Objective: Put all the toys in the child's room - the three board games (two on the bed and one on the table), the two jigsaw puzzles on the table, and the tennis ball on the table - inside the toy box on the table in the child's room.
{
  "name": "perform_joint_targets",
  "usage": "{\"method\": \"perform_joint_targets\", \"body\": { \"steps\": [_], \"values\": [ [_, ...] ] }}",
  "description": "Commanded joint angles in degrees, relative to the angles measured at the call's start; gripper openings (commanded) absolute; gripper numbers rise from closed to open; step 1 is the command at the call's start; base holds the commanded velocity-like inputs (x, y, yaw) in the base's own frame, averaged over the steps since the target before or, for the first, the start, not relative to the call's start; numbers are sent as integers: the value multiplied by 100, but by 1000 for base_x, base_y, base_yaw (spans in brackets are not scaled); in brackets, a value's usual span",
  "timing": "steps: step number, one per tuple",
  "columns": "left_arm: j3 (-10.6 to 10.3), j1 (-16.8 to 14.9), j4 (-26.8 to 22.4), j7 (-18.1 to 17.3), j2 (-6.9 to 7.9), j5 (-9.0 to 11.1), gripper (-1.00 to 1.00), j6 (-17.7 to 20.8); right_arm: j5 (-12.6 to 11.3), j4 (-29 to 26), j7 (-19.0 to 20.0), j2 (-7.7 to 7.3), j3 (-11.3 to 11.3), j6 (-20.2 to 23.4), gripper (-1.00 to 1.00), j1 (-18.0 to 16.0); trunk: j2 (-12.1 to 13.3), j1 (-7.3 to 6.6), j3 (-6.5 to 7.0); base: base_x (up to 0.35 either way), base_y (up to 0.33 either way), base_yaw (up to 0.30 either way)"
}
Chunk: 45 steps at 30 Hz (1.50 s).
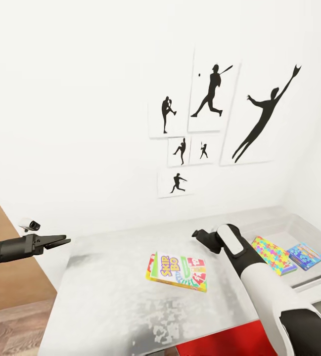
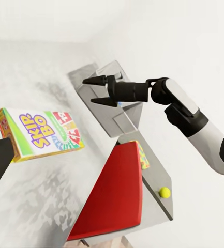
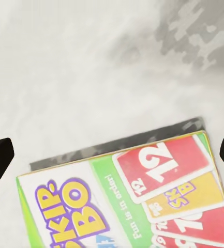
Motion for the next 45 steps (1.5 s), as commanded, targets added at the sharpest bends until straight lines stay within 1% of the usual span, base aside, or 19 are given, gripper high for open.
{"method": "perform_joint_targets", "body": {
  "steps": [1, 6, 12, 21, 33, 41, 43, 45],
  "values": [
    [-2, -6, 1, -22, 3, -1, 100, 60, -45, -8, -52, -6, 15, 2, 100, -11, -14, 4, -22, 0, 0, 0],
    [-12, -4, -1, -22, -14, -4, 100, 60, -52, -5, -64, -23, 11, -5, 100, -39, -14, 4, -68, 0, 0, 0],
    [-19, -5, 8, -22, -23, -7, 100, 60, -59, 26, -83, -24, 14, 17, 100, -211, -14, 4, -124, 0, 0, 0],
    [-14, -4, 148, -22, -18, -14, 100, 60, -65, 101, -142, -26, -32, -2, 100, -243, -14, 4, -209, 0, 0, 0],
    [-11, -5, 166, -22, -15, -2, 100, 60, -62, 125, -177, -30, -47, 16, 100, -262, -14, 4, -321, 0, 0, 0],
    [-11, -7, 166, -22, -8, 3, 100, 60, -70, 121, -515, -36, -47, 35, 100, -270, -14, 4, -397, 0, 0, 0],
    [-11, -7, 166, -22, -6, 6, 100, 60, -71, 120, -535, -42, -47, 36, 100, -271, -14, 4, -415, 0, 0, 0],
    [-11, -6, 164, -22, -5, 15, 100, 60, -71, 120, -557, -80, -47, 37, 100, -272, -14, 4, -434, 0, 0, 0]
  ]
}}
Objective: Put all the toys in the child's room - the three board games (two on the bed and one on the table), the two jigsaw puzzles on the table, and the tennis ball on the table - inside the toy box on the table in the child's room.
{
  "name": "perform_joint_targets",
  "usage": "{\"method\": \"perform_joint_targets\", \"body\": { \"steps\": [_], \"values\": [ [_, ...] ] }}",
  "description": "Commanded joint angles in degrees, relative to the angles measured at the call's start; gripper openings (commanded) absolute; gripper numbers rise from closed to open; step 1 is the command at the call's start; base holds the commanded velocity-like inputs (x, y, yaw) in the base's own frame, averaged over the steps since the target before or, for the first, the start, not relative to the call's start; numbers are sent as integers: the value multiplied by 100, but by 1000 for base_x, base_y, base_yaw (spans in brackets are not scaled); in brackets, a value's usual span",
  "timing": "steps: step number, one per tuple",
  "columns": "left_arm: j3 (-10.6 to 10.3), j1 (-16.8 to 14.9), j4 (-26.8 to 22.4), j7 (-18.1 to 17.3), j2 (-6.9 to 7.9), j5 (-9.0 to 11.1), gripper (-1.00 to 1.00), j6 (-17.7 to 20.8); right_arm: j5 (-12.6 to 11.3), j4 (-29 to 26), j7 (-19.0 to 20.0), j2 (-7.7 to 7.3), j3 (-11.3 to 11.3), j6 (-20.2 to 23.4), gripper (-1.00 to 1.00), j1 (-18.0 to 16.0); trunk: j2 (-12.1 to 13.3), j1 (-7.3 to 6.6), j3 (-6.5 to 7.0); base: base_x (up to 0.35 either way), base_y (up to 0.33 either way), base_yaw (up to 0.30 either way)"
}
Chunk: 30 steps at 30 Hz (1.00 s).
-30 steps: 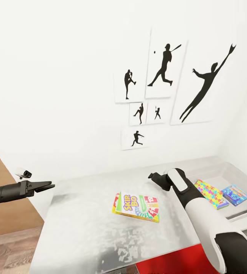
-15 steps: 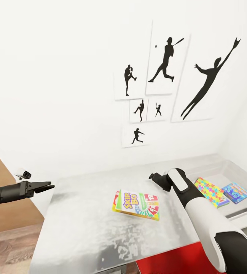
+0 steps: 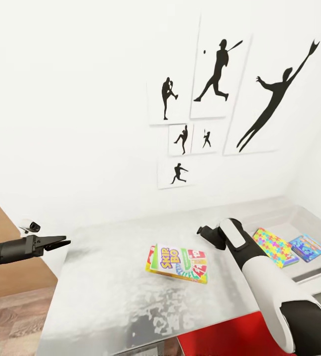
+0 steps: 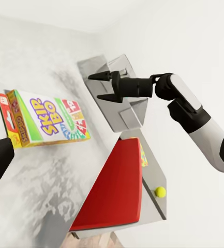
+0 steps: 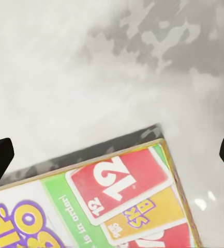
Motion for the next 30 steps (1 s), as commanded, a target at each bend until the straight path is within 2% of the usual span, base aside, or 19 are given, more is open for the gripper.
{"method": "perform_joint_targets", "body": {
  "steps": [1, 10, 30],
  "values": [
    [-2, -5, -1, -22, 2, 0, 100, 62, -64, -9, -58, -20, 37, 2, 100, -5, -13, 3, -22, 0, 0, 0],
    [-2, -3, 0, -22, 5, 14, 100, 62, -90, -7, -61, -116, 29, -14, 100, -5, -13, 3, -106, 0, 0, 0],
    [-2, -6, 0, -22, 11, 17, 100, 67, -72, -10, -61, -97, 28, -50, 100, 3, -13, 3, -294, 0, 22, 0]
  ]
}}
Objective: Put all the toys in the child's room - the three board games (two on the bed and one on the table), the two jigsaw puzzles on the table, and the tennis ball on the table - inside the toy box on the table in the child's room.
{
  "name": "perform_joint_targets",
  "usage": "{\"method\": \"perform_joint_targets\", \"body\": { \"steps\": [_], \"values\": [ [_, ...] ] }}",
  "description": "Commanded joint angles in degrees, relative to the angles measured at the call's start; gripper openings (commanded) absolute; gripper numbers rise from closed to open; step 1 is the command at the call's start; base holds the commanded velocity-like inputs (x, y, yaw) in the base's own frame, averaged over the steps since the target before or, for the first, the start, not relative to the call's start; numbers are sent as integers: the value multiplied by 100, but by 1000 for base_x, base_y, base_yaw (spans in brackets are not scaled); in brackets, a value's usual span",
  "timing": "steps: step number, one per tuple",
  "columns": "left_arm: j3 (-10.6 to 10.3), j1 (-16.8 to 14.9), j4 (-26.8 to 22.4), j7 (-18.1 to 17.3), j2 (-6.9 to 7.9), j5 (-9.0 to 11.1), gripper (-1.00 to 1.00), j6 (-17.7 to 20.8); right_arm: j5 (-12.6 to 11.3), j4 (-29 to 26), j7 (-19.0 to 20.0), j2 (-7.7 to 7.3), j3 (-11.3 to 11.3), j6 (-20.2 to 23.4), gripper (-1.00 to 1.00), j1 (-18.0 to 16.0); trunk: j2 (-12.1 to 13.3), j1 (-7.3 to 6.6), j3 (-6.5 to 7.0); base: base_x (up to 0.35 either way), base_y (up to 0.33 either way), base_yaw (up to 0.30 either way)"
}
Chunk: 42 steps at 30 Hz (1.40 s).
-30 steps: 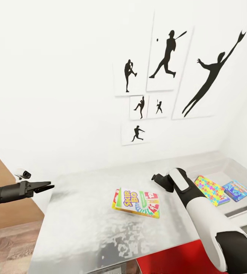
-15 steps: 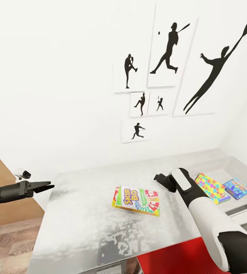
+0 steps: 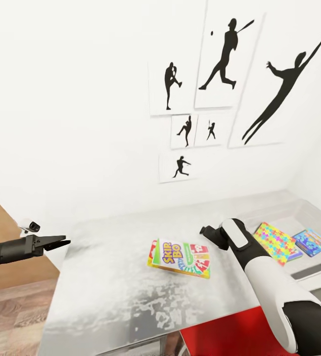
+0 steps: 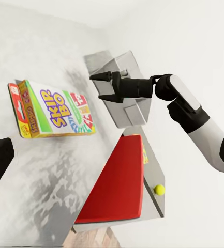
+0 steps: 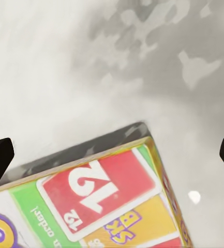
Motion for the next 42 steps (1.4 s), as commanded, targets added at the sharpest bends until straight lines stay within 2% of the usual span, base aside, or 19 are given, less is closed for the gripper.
{"method": "perform_joint_targets", "body": {
  "steps": [1, 33, 42],
  "values": [
    [-2, -4, 0, -22, -1, -1, 100, 62, -59, -8, -55, -9, 36, 4, 100, -5, -12, 3, -21, 0, 112, 0],
    [-2, -2, 0, -22, -6, 5, 100, 61, -102, -8, -32, -28, 28, 22, 100, -5, -12, 3, -320, 0, 27, 0],
    [-2, -3, 0, -22, -14, 6, 100, 63, -102, -8, -10, -28, 28, 21, 100, -5, -12, 3, -345, 0, 5, 0]
  ]
}}
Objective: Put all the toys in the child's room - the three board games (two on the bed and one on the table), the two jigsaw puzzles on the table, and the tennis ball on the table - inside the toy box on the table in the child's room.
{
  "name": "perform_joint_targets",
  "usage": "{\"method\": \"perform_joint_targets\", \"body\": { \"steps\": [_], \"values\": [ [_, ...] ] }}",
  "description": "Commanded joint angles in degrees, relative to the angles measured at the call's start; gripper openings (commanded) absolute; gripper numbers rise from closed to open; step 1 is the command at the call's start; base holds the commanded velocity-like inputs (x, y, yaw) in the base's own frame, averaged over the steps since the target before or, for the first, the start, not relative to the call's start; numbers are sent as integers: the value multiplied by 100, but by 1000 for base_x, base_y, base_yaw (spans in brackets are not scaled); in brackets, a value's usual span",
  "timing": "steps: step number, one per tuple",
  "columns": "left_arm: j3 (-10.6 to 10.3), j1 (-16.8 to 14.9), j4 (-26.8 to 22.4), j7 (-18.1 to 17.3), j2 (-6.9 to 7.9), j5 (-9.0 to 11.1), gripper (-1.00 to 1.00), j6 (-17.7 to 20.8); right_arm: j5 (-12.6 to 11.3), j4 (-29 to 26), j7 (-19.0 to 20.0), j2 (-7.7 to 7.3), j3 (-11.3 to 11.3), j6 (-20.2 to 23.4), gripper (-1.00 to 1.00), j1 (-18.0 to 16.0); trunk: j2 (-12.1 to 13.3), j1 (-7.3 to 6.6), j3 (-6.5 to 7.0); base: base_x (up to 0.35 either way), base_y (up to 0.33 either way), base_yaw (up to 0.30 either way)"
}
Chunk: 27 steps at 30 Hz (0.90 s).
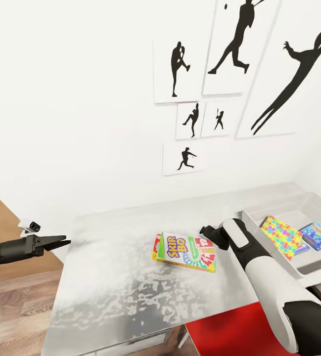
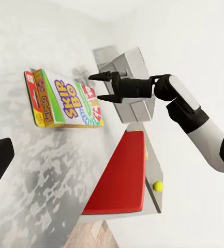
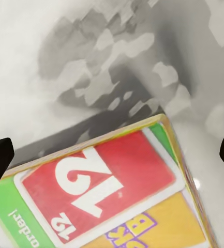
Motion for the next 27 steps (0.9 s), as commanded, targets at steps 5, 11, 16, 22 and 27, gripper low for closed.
{"method": "perform_joint_targets", "body": {
  "steps": [5, 11, 16, 22, 27],
  "values": [
    [-2, -3, -1, -22, 1, -3, 100, 61, -55, -8, -48, -1, 37, 3, 100, -5, -11, 3, -12, 0, 133, 0],
    [-2, -4, -1, -22, 1, -1, 100, 61, -52, -10, -40, 1, 37, 3, 100, -5, -11, 3, -12, 0, 45, 0],
    [-2, -5, -1, -22, 1, -1, 100, 61, -51, -9, -38, 1, 37, 3, 100, -5, -11, 3, -12, 0, 5, 0],
    [-2, -3, -1, -22, 1, -3, 100, 61, -51, -8, -38, -5, 37, 7, 100, -5, -11, 3, -12, 10, 0, 0],
    [-2, -4, -1, -22, -2, -1, 100, 61, -51, -8, -38, -7, 37, 8, 100, -5, -11, 3, -13, 43, 0, 0]
  ]
}}
